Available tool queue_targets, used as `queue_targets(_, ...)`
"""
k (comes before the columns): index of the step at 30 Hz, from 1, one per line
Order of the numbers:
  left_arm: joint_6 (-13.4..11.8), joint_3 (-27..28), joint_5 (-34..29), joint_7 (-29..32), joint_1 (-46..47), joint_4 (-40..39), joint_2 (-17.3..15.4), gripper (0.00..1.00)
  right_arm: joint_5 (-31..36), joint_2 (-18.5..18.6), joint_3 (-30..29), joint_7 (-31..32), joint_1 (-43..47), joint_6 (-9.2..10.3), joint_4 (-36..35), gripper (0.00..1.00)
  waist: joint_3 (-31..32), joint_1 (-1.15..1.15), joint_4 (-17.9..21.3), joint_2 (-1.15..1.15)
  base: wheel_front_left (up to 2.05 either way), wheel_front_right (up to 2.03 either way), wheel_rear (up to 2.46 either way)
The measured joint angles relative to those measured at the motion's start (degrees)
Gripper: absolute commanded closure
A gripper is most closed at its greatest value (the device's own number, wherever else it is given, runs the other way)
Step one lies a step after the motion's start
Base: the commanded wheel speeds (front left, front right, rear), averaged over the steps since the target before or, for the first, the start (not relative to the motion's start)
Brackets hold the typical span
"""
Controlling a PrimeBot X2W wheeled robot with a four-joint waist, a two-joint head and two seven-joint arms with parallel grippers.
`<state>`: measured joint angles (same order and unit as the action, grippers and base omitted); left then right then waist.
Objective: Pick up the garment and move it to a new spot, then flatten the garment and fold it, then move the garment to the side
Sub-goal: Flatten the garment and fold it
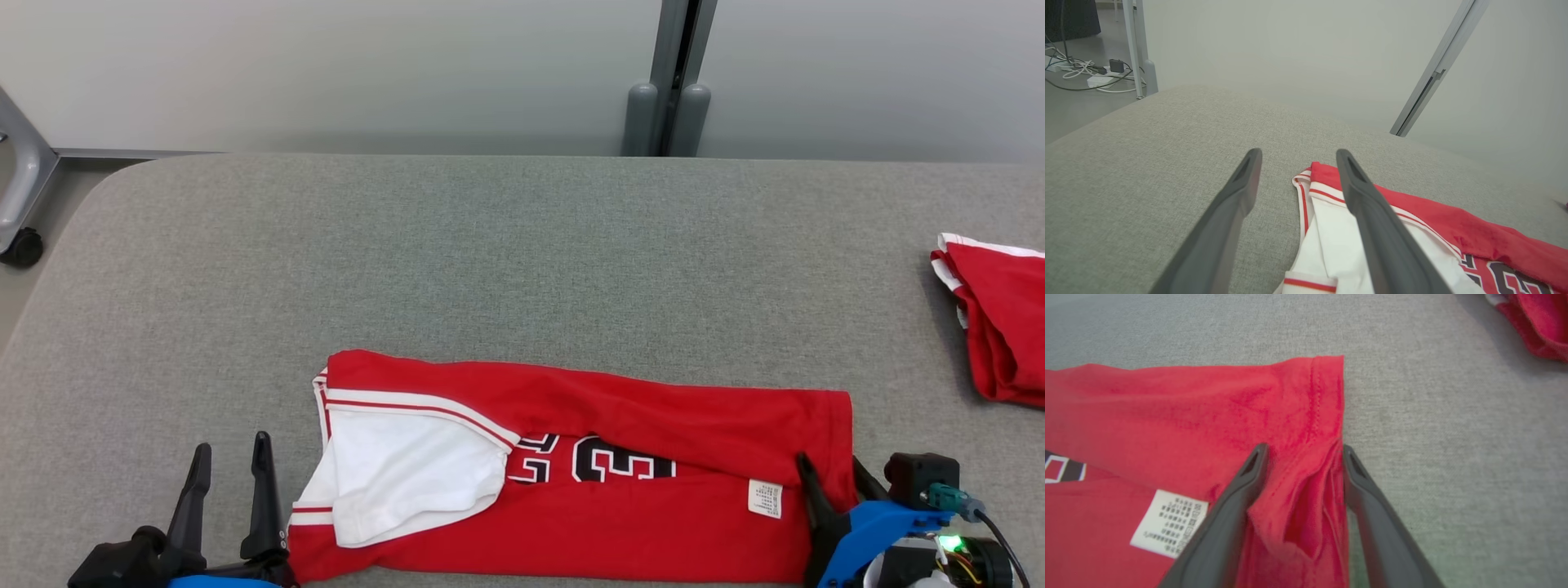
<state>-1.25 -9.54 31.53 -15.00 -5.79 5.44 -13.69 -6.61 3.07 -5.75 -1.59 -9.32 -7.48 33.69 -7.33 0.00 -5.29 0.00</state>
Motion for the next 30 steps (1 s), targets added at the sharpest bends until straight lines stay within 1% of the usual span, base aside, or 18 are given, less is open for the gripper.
queue_targets(1, 0.0, 0.0, -0.1, 0.0, 0.0, 0.0, 0.0, 0.0, 0.0, 0.0, 0.2, -0.2, -0.3, 0.0, 0.6, 0.97, 0.0, 0.0, 0.1, 0.0, 0.0, 0.0, 0.0)
queue_targets(2, -0.1, 0.0, -0.3, 0.0, 0.0, 0.0, 0.0, 0.0, 0.0, 0.0, 0.4, -0.5, -0.8, 0.0, 1.2, 1.0, 0.0, 0.0, 0.3, 0.0, 0.0, 0.0, 0.0)
queue_targets(6, -0.2, -0.2, -0.6, 0.0, 0.0, -0.1, 0.0, 0.0, 0.7, -0.2, -0.3, -1.6, -2.3, -0.05, 2.4, 1.0, 0.1, 0.0, 1.5, 0.0, 0.0, 0.0, 0.0)
queue_targets(10, -0.2, -0.3, -0.8, 0.0, 0.1, -0.5, -0.1, 0.0, 2.8, -0.5, -3.0, -2.0, -3.4, -0.08, 1.8, 1.0, 0.1, 0.0, 3.5, 0.0, 0.0, 0.0, 0.0)
queue_targets(13, -0.2, -0.5, -1.0, 0.0, 0.5, -0.6, -0.1, 0.0, 5.1, -0.3, -6.2, -1.5, -4.0, -0.07, -0.4, 1.0, -0.1, 0.0, 5.2, 0.0, 0.0, 0.0, 0.0)
queue_targets(17, -0.2, -1.1, -1.3, 0.0, 1.3, -0.7, 0.0, 0.0, 7.0, 1.6, -10.2, 0.3, -4.7, -0.05, -4.3, 1.0, -0.3, 0.0, 7.6, 0.0, 0.0, 0.0, 0.0)
queue_targets(20, 0.0, -1.8, -1.4, 0.2, 1.8, -0.5, 0.0, 0.0, 7.6, 2.1, -12.0, 2.0, -4.7, -0.04, -7.0, 1.0, -0.6, 0.0, 9.2, 0.0, 0.0, 0.0, 0.0)
queue_targets(23, 0.1, -2.3, -1.6, 0.2, 2.5, -0.2, 0.2, 0.0, 7.3, 2.0, -12.1, 3.2, -4.7, -0.04, -9.1, 1.0, -0.7, 0.0, 10.2, 0.0, 0.0, 0.0, 0.0)
queue_targets(25, 0.2, -2.5, -1.8, 0.2, 2.8, 0.2, 0.3, 0.0, 6.1, 1.7, -10.9, 4.2, -4.7, -0.04, -10.4, 1.0, -0.7, 0.0, 10.4, 0.0, 0.0, 0.0, 0.0)
queue_targets(30, 0.4, -3.4, -1.8, 0.3, 3.7, 1.0, 0.6, 0.0, 2.4, 0.6, -4.9, 6.1, -3.7, -0.02, -14.4, 1.0, -0.1, 0.0, 9.8, 0.0, 0.0, 0.0, 0.0)
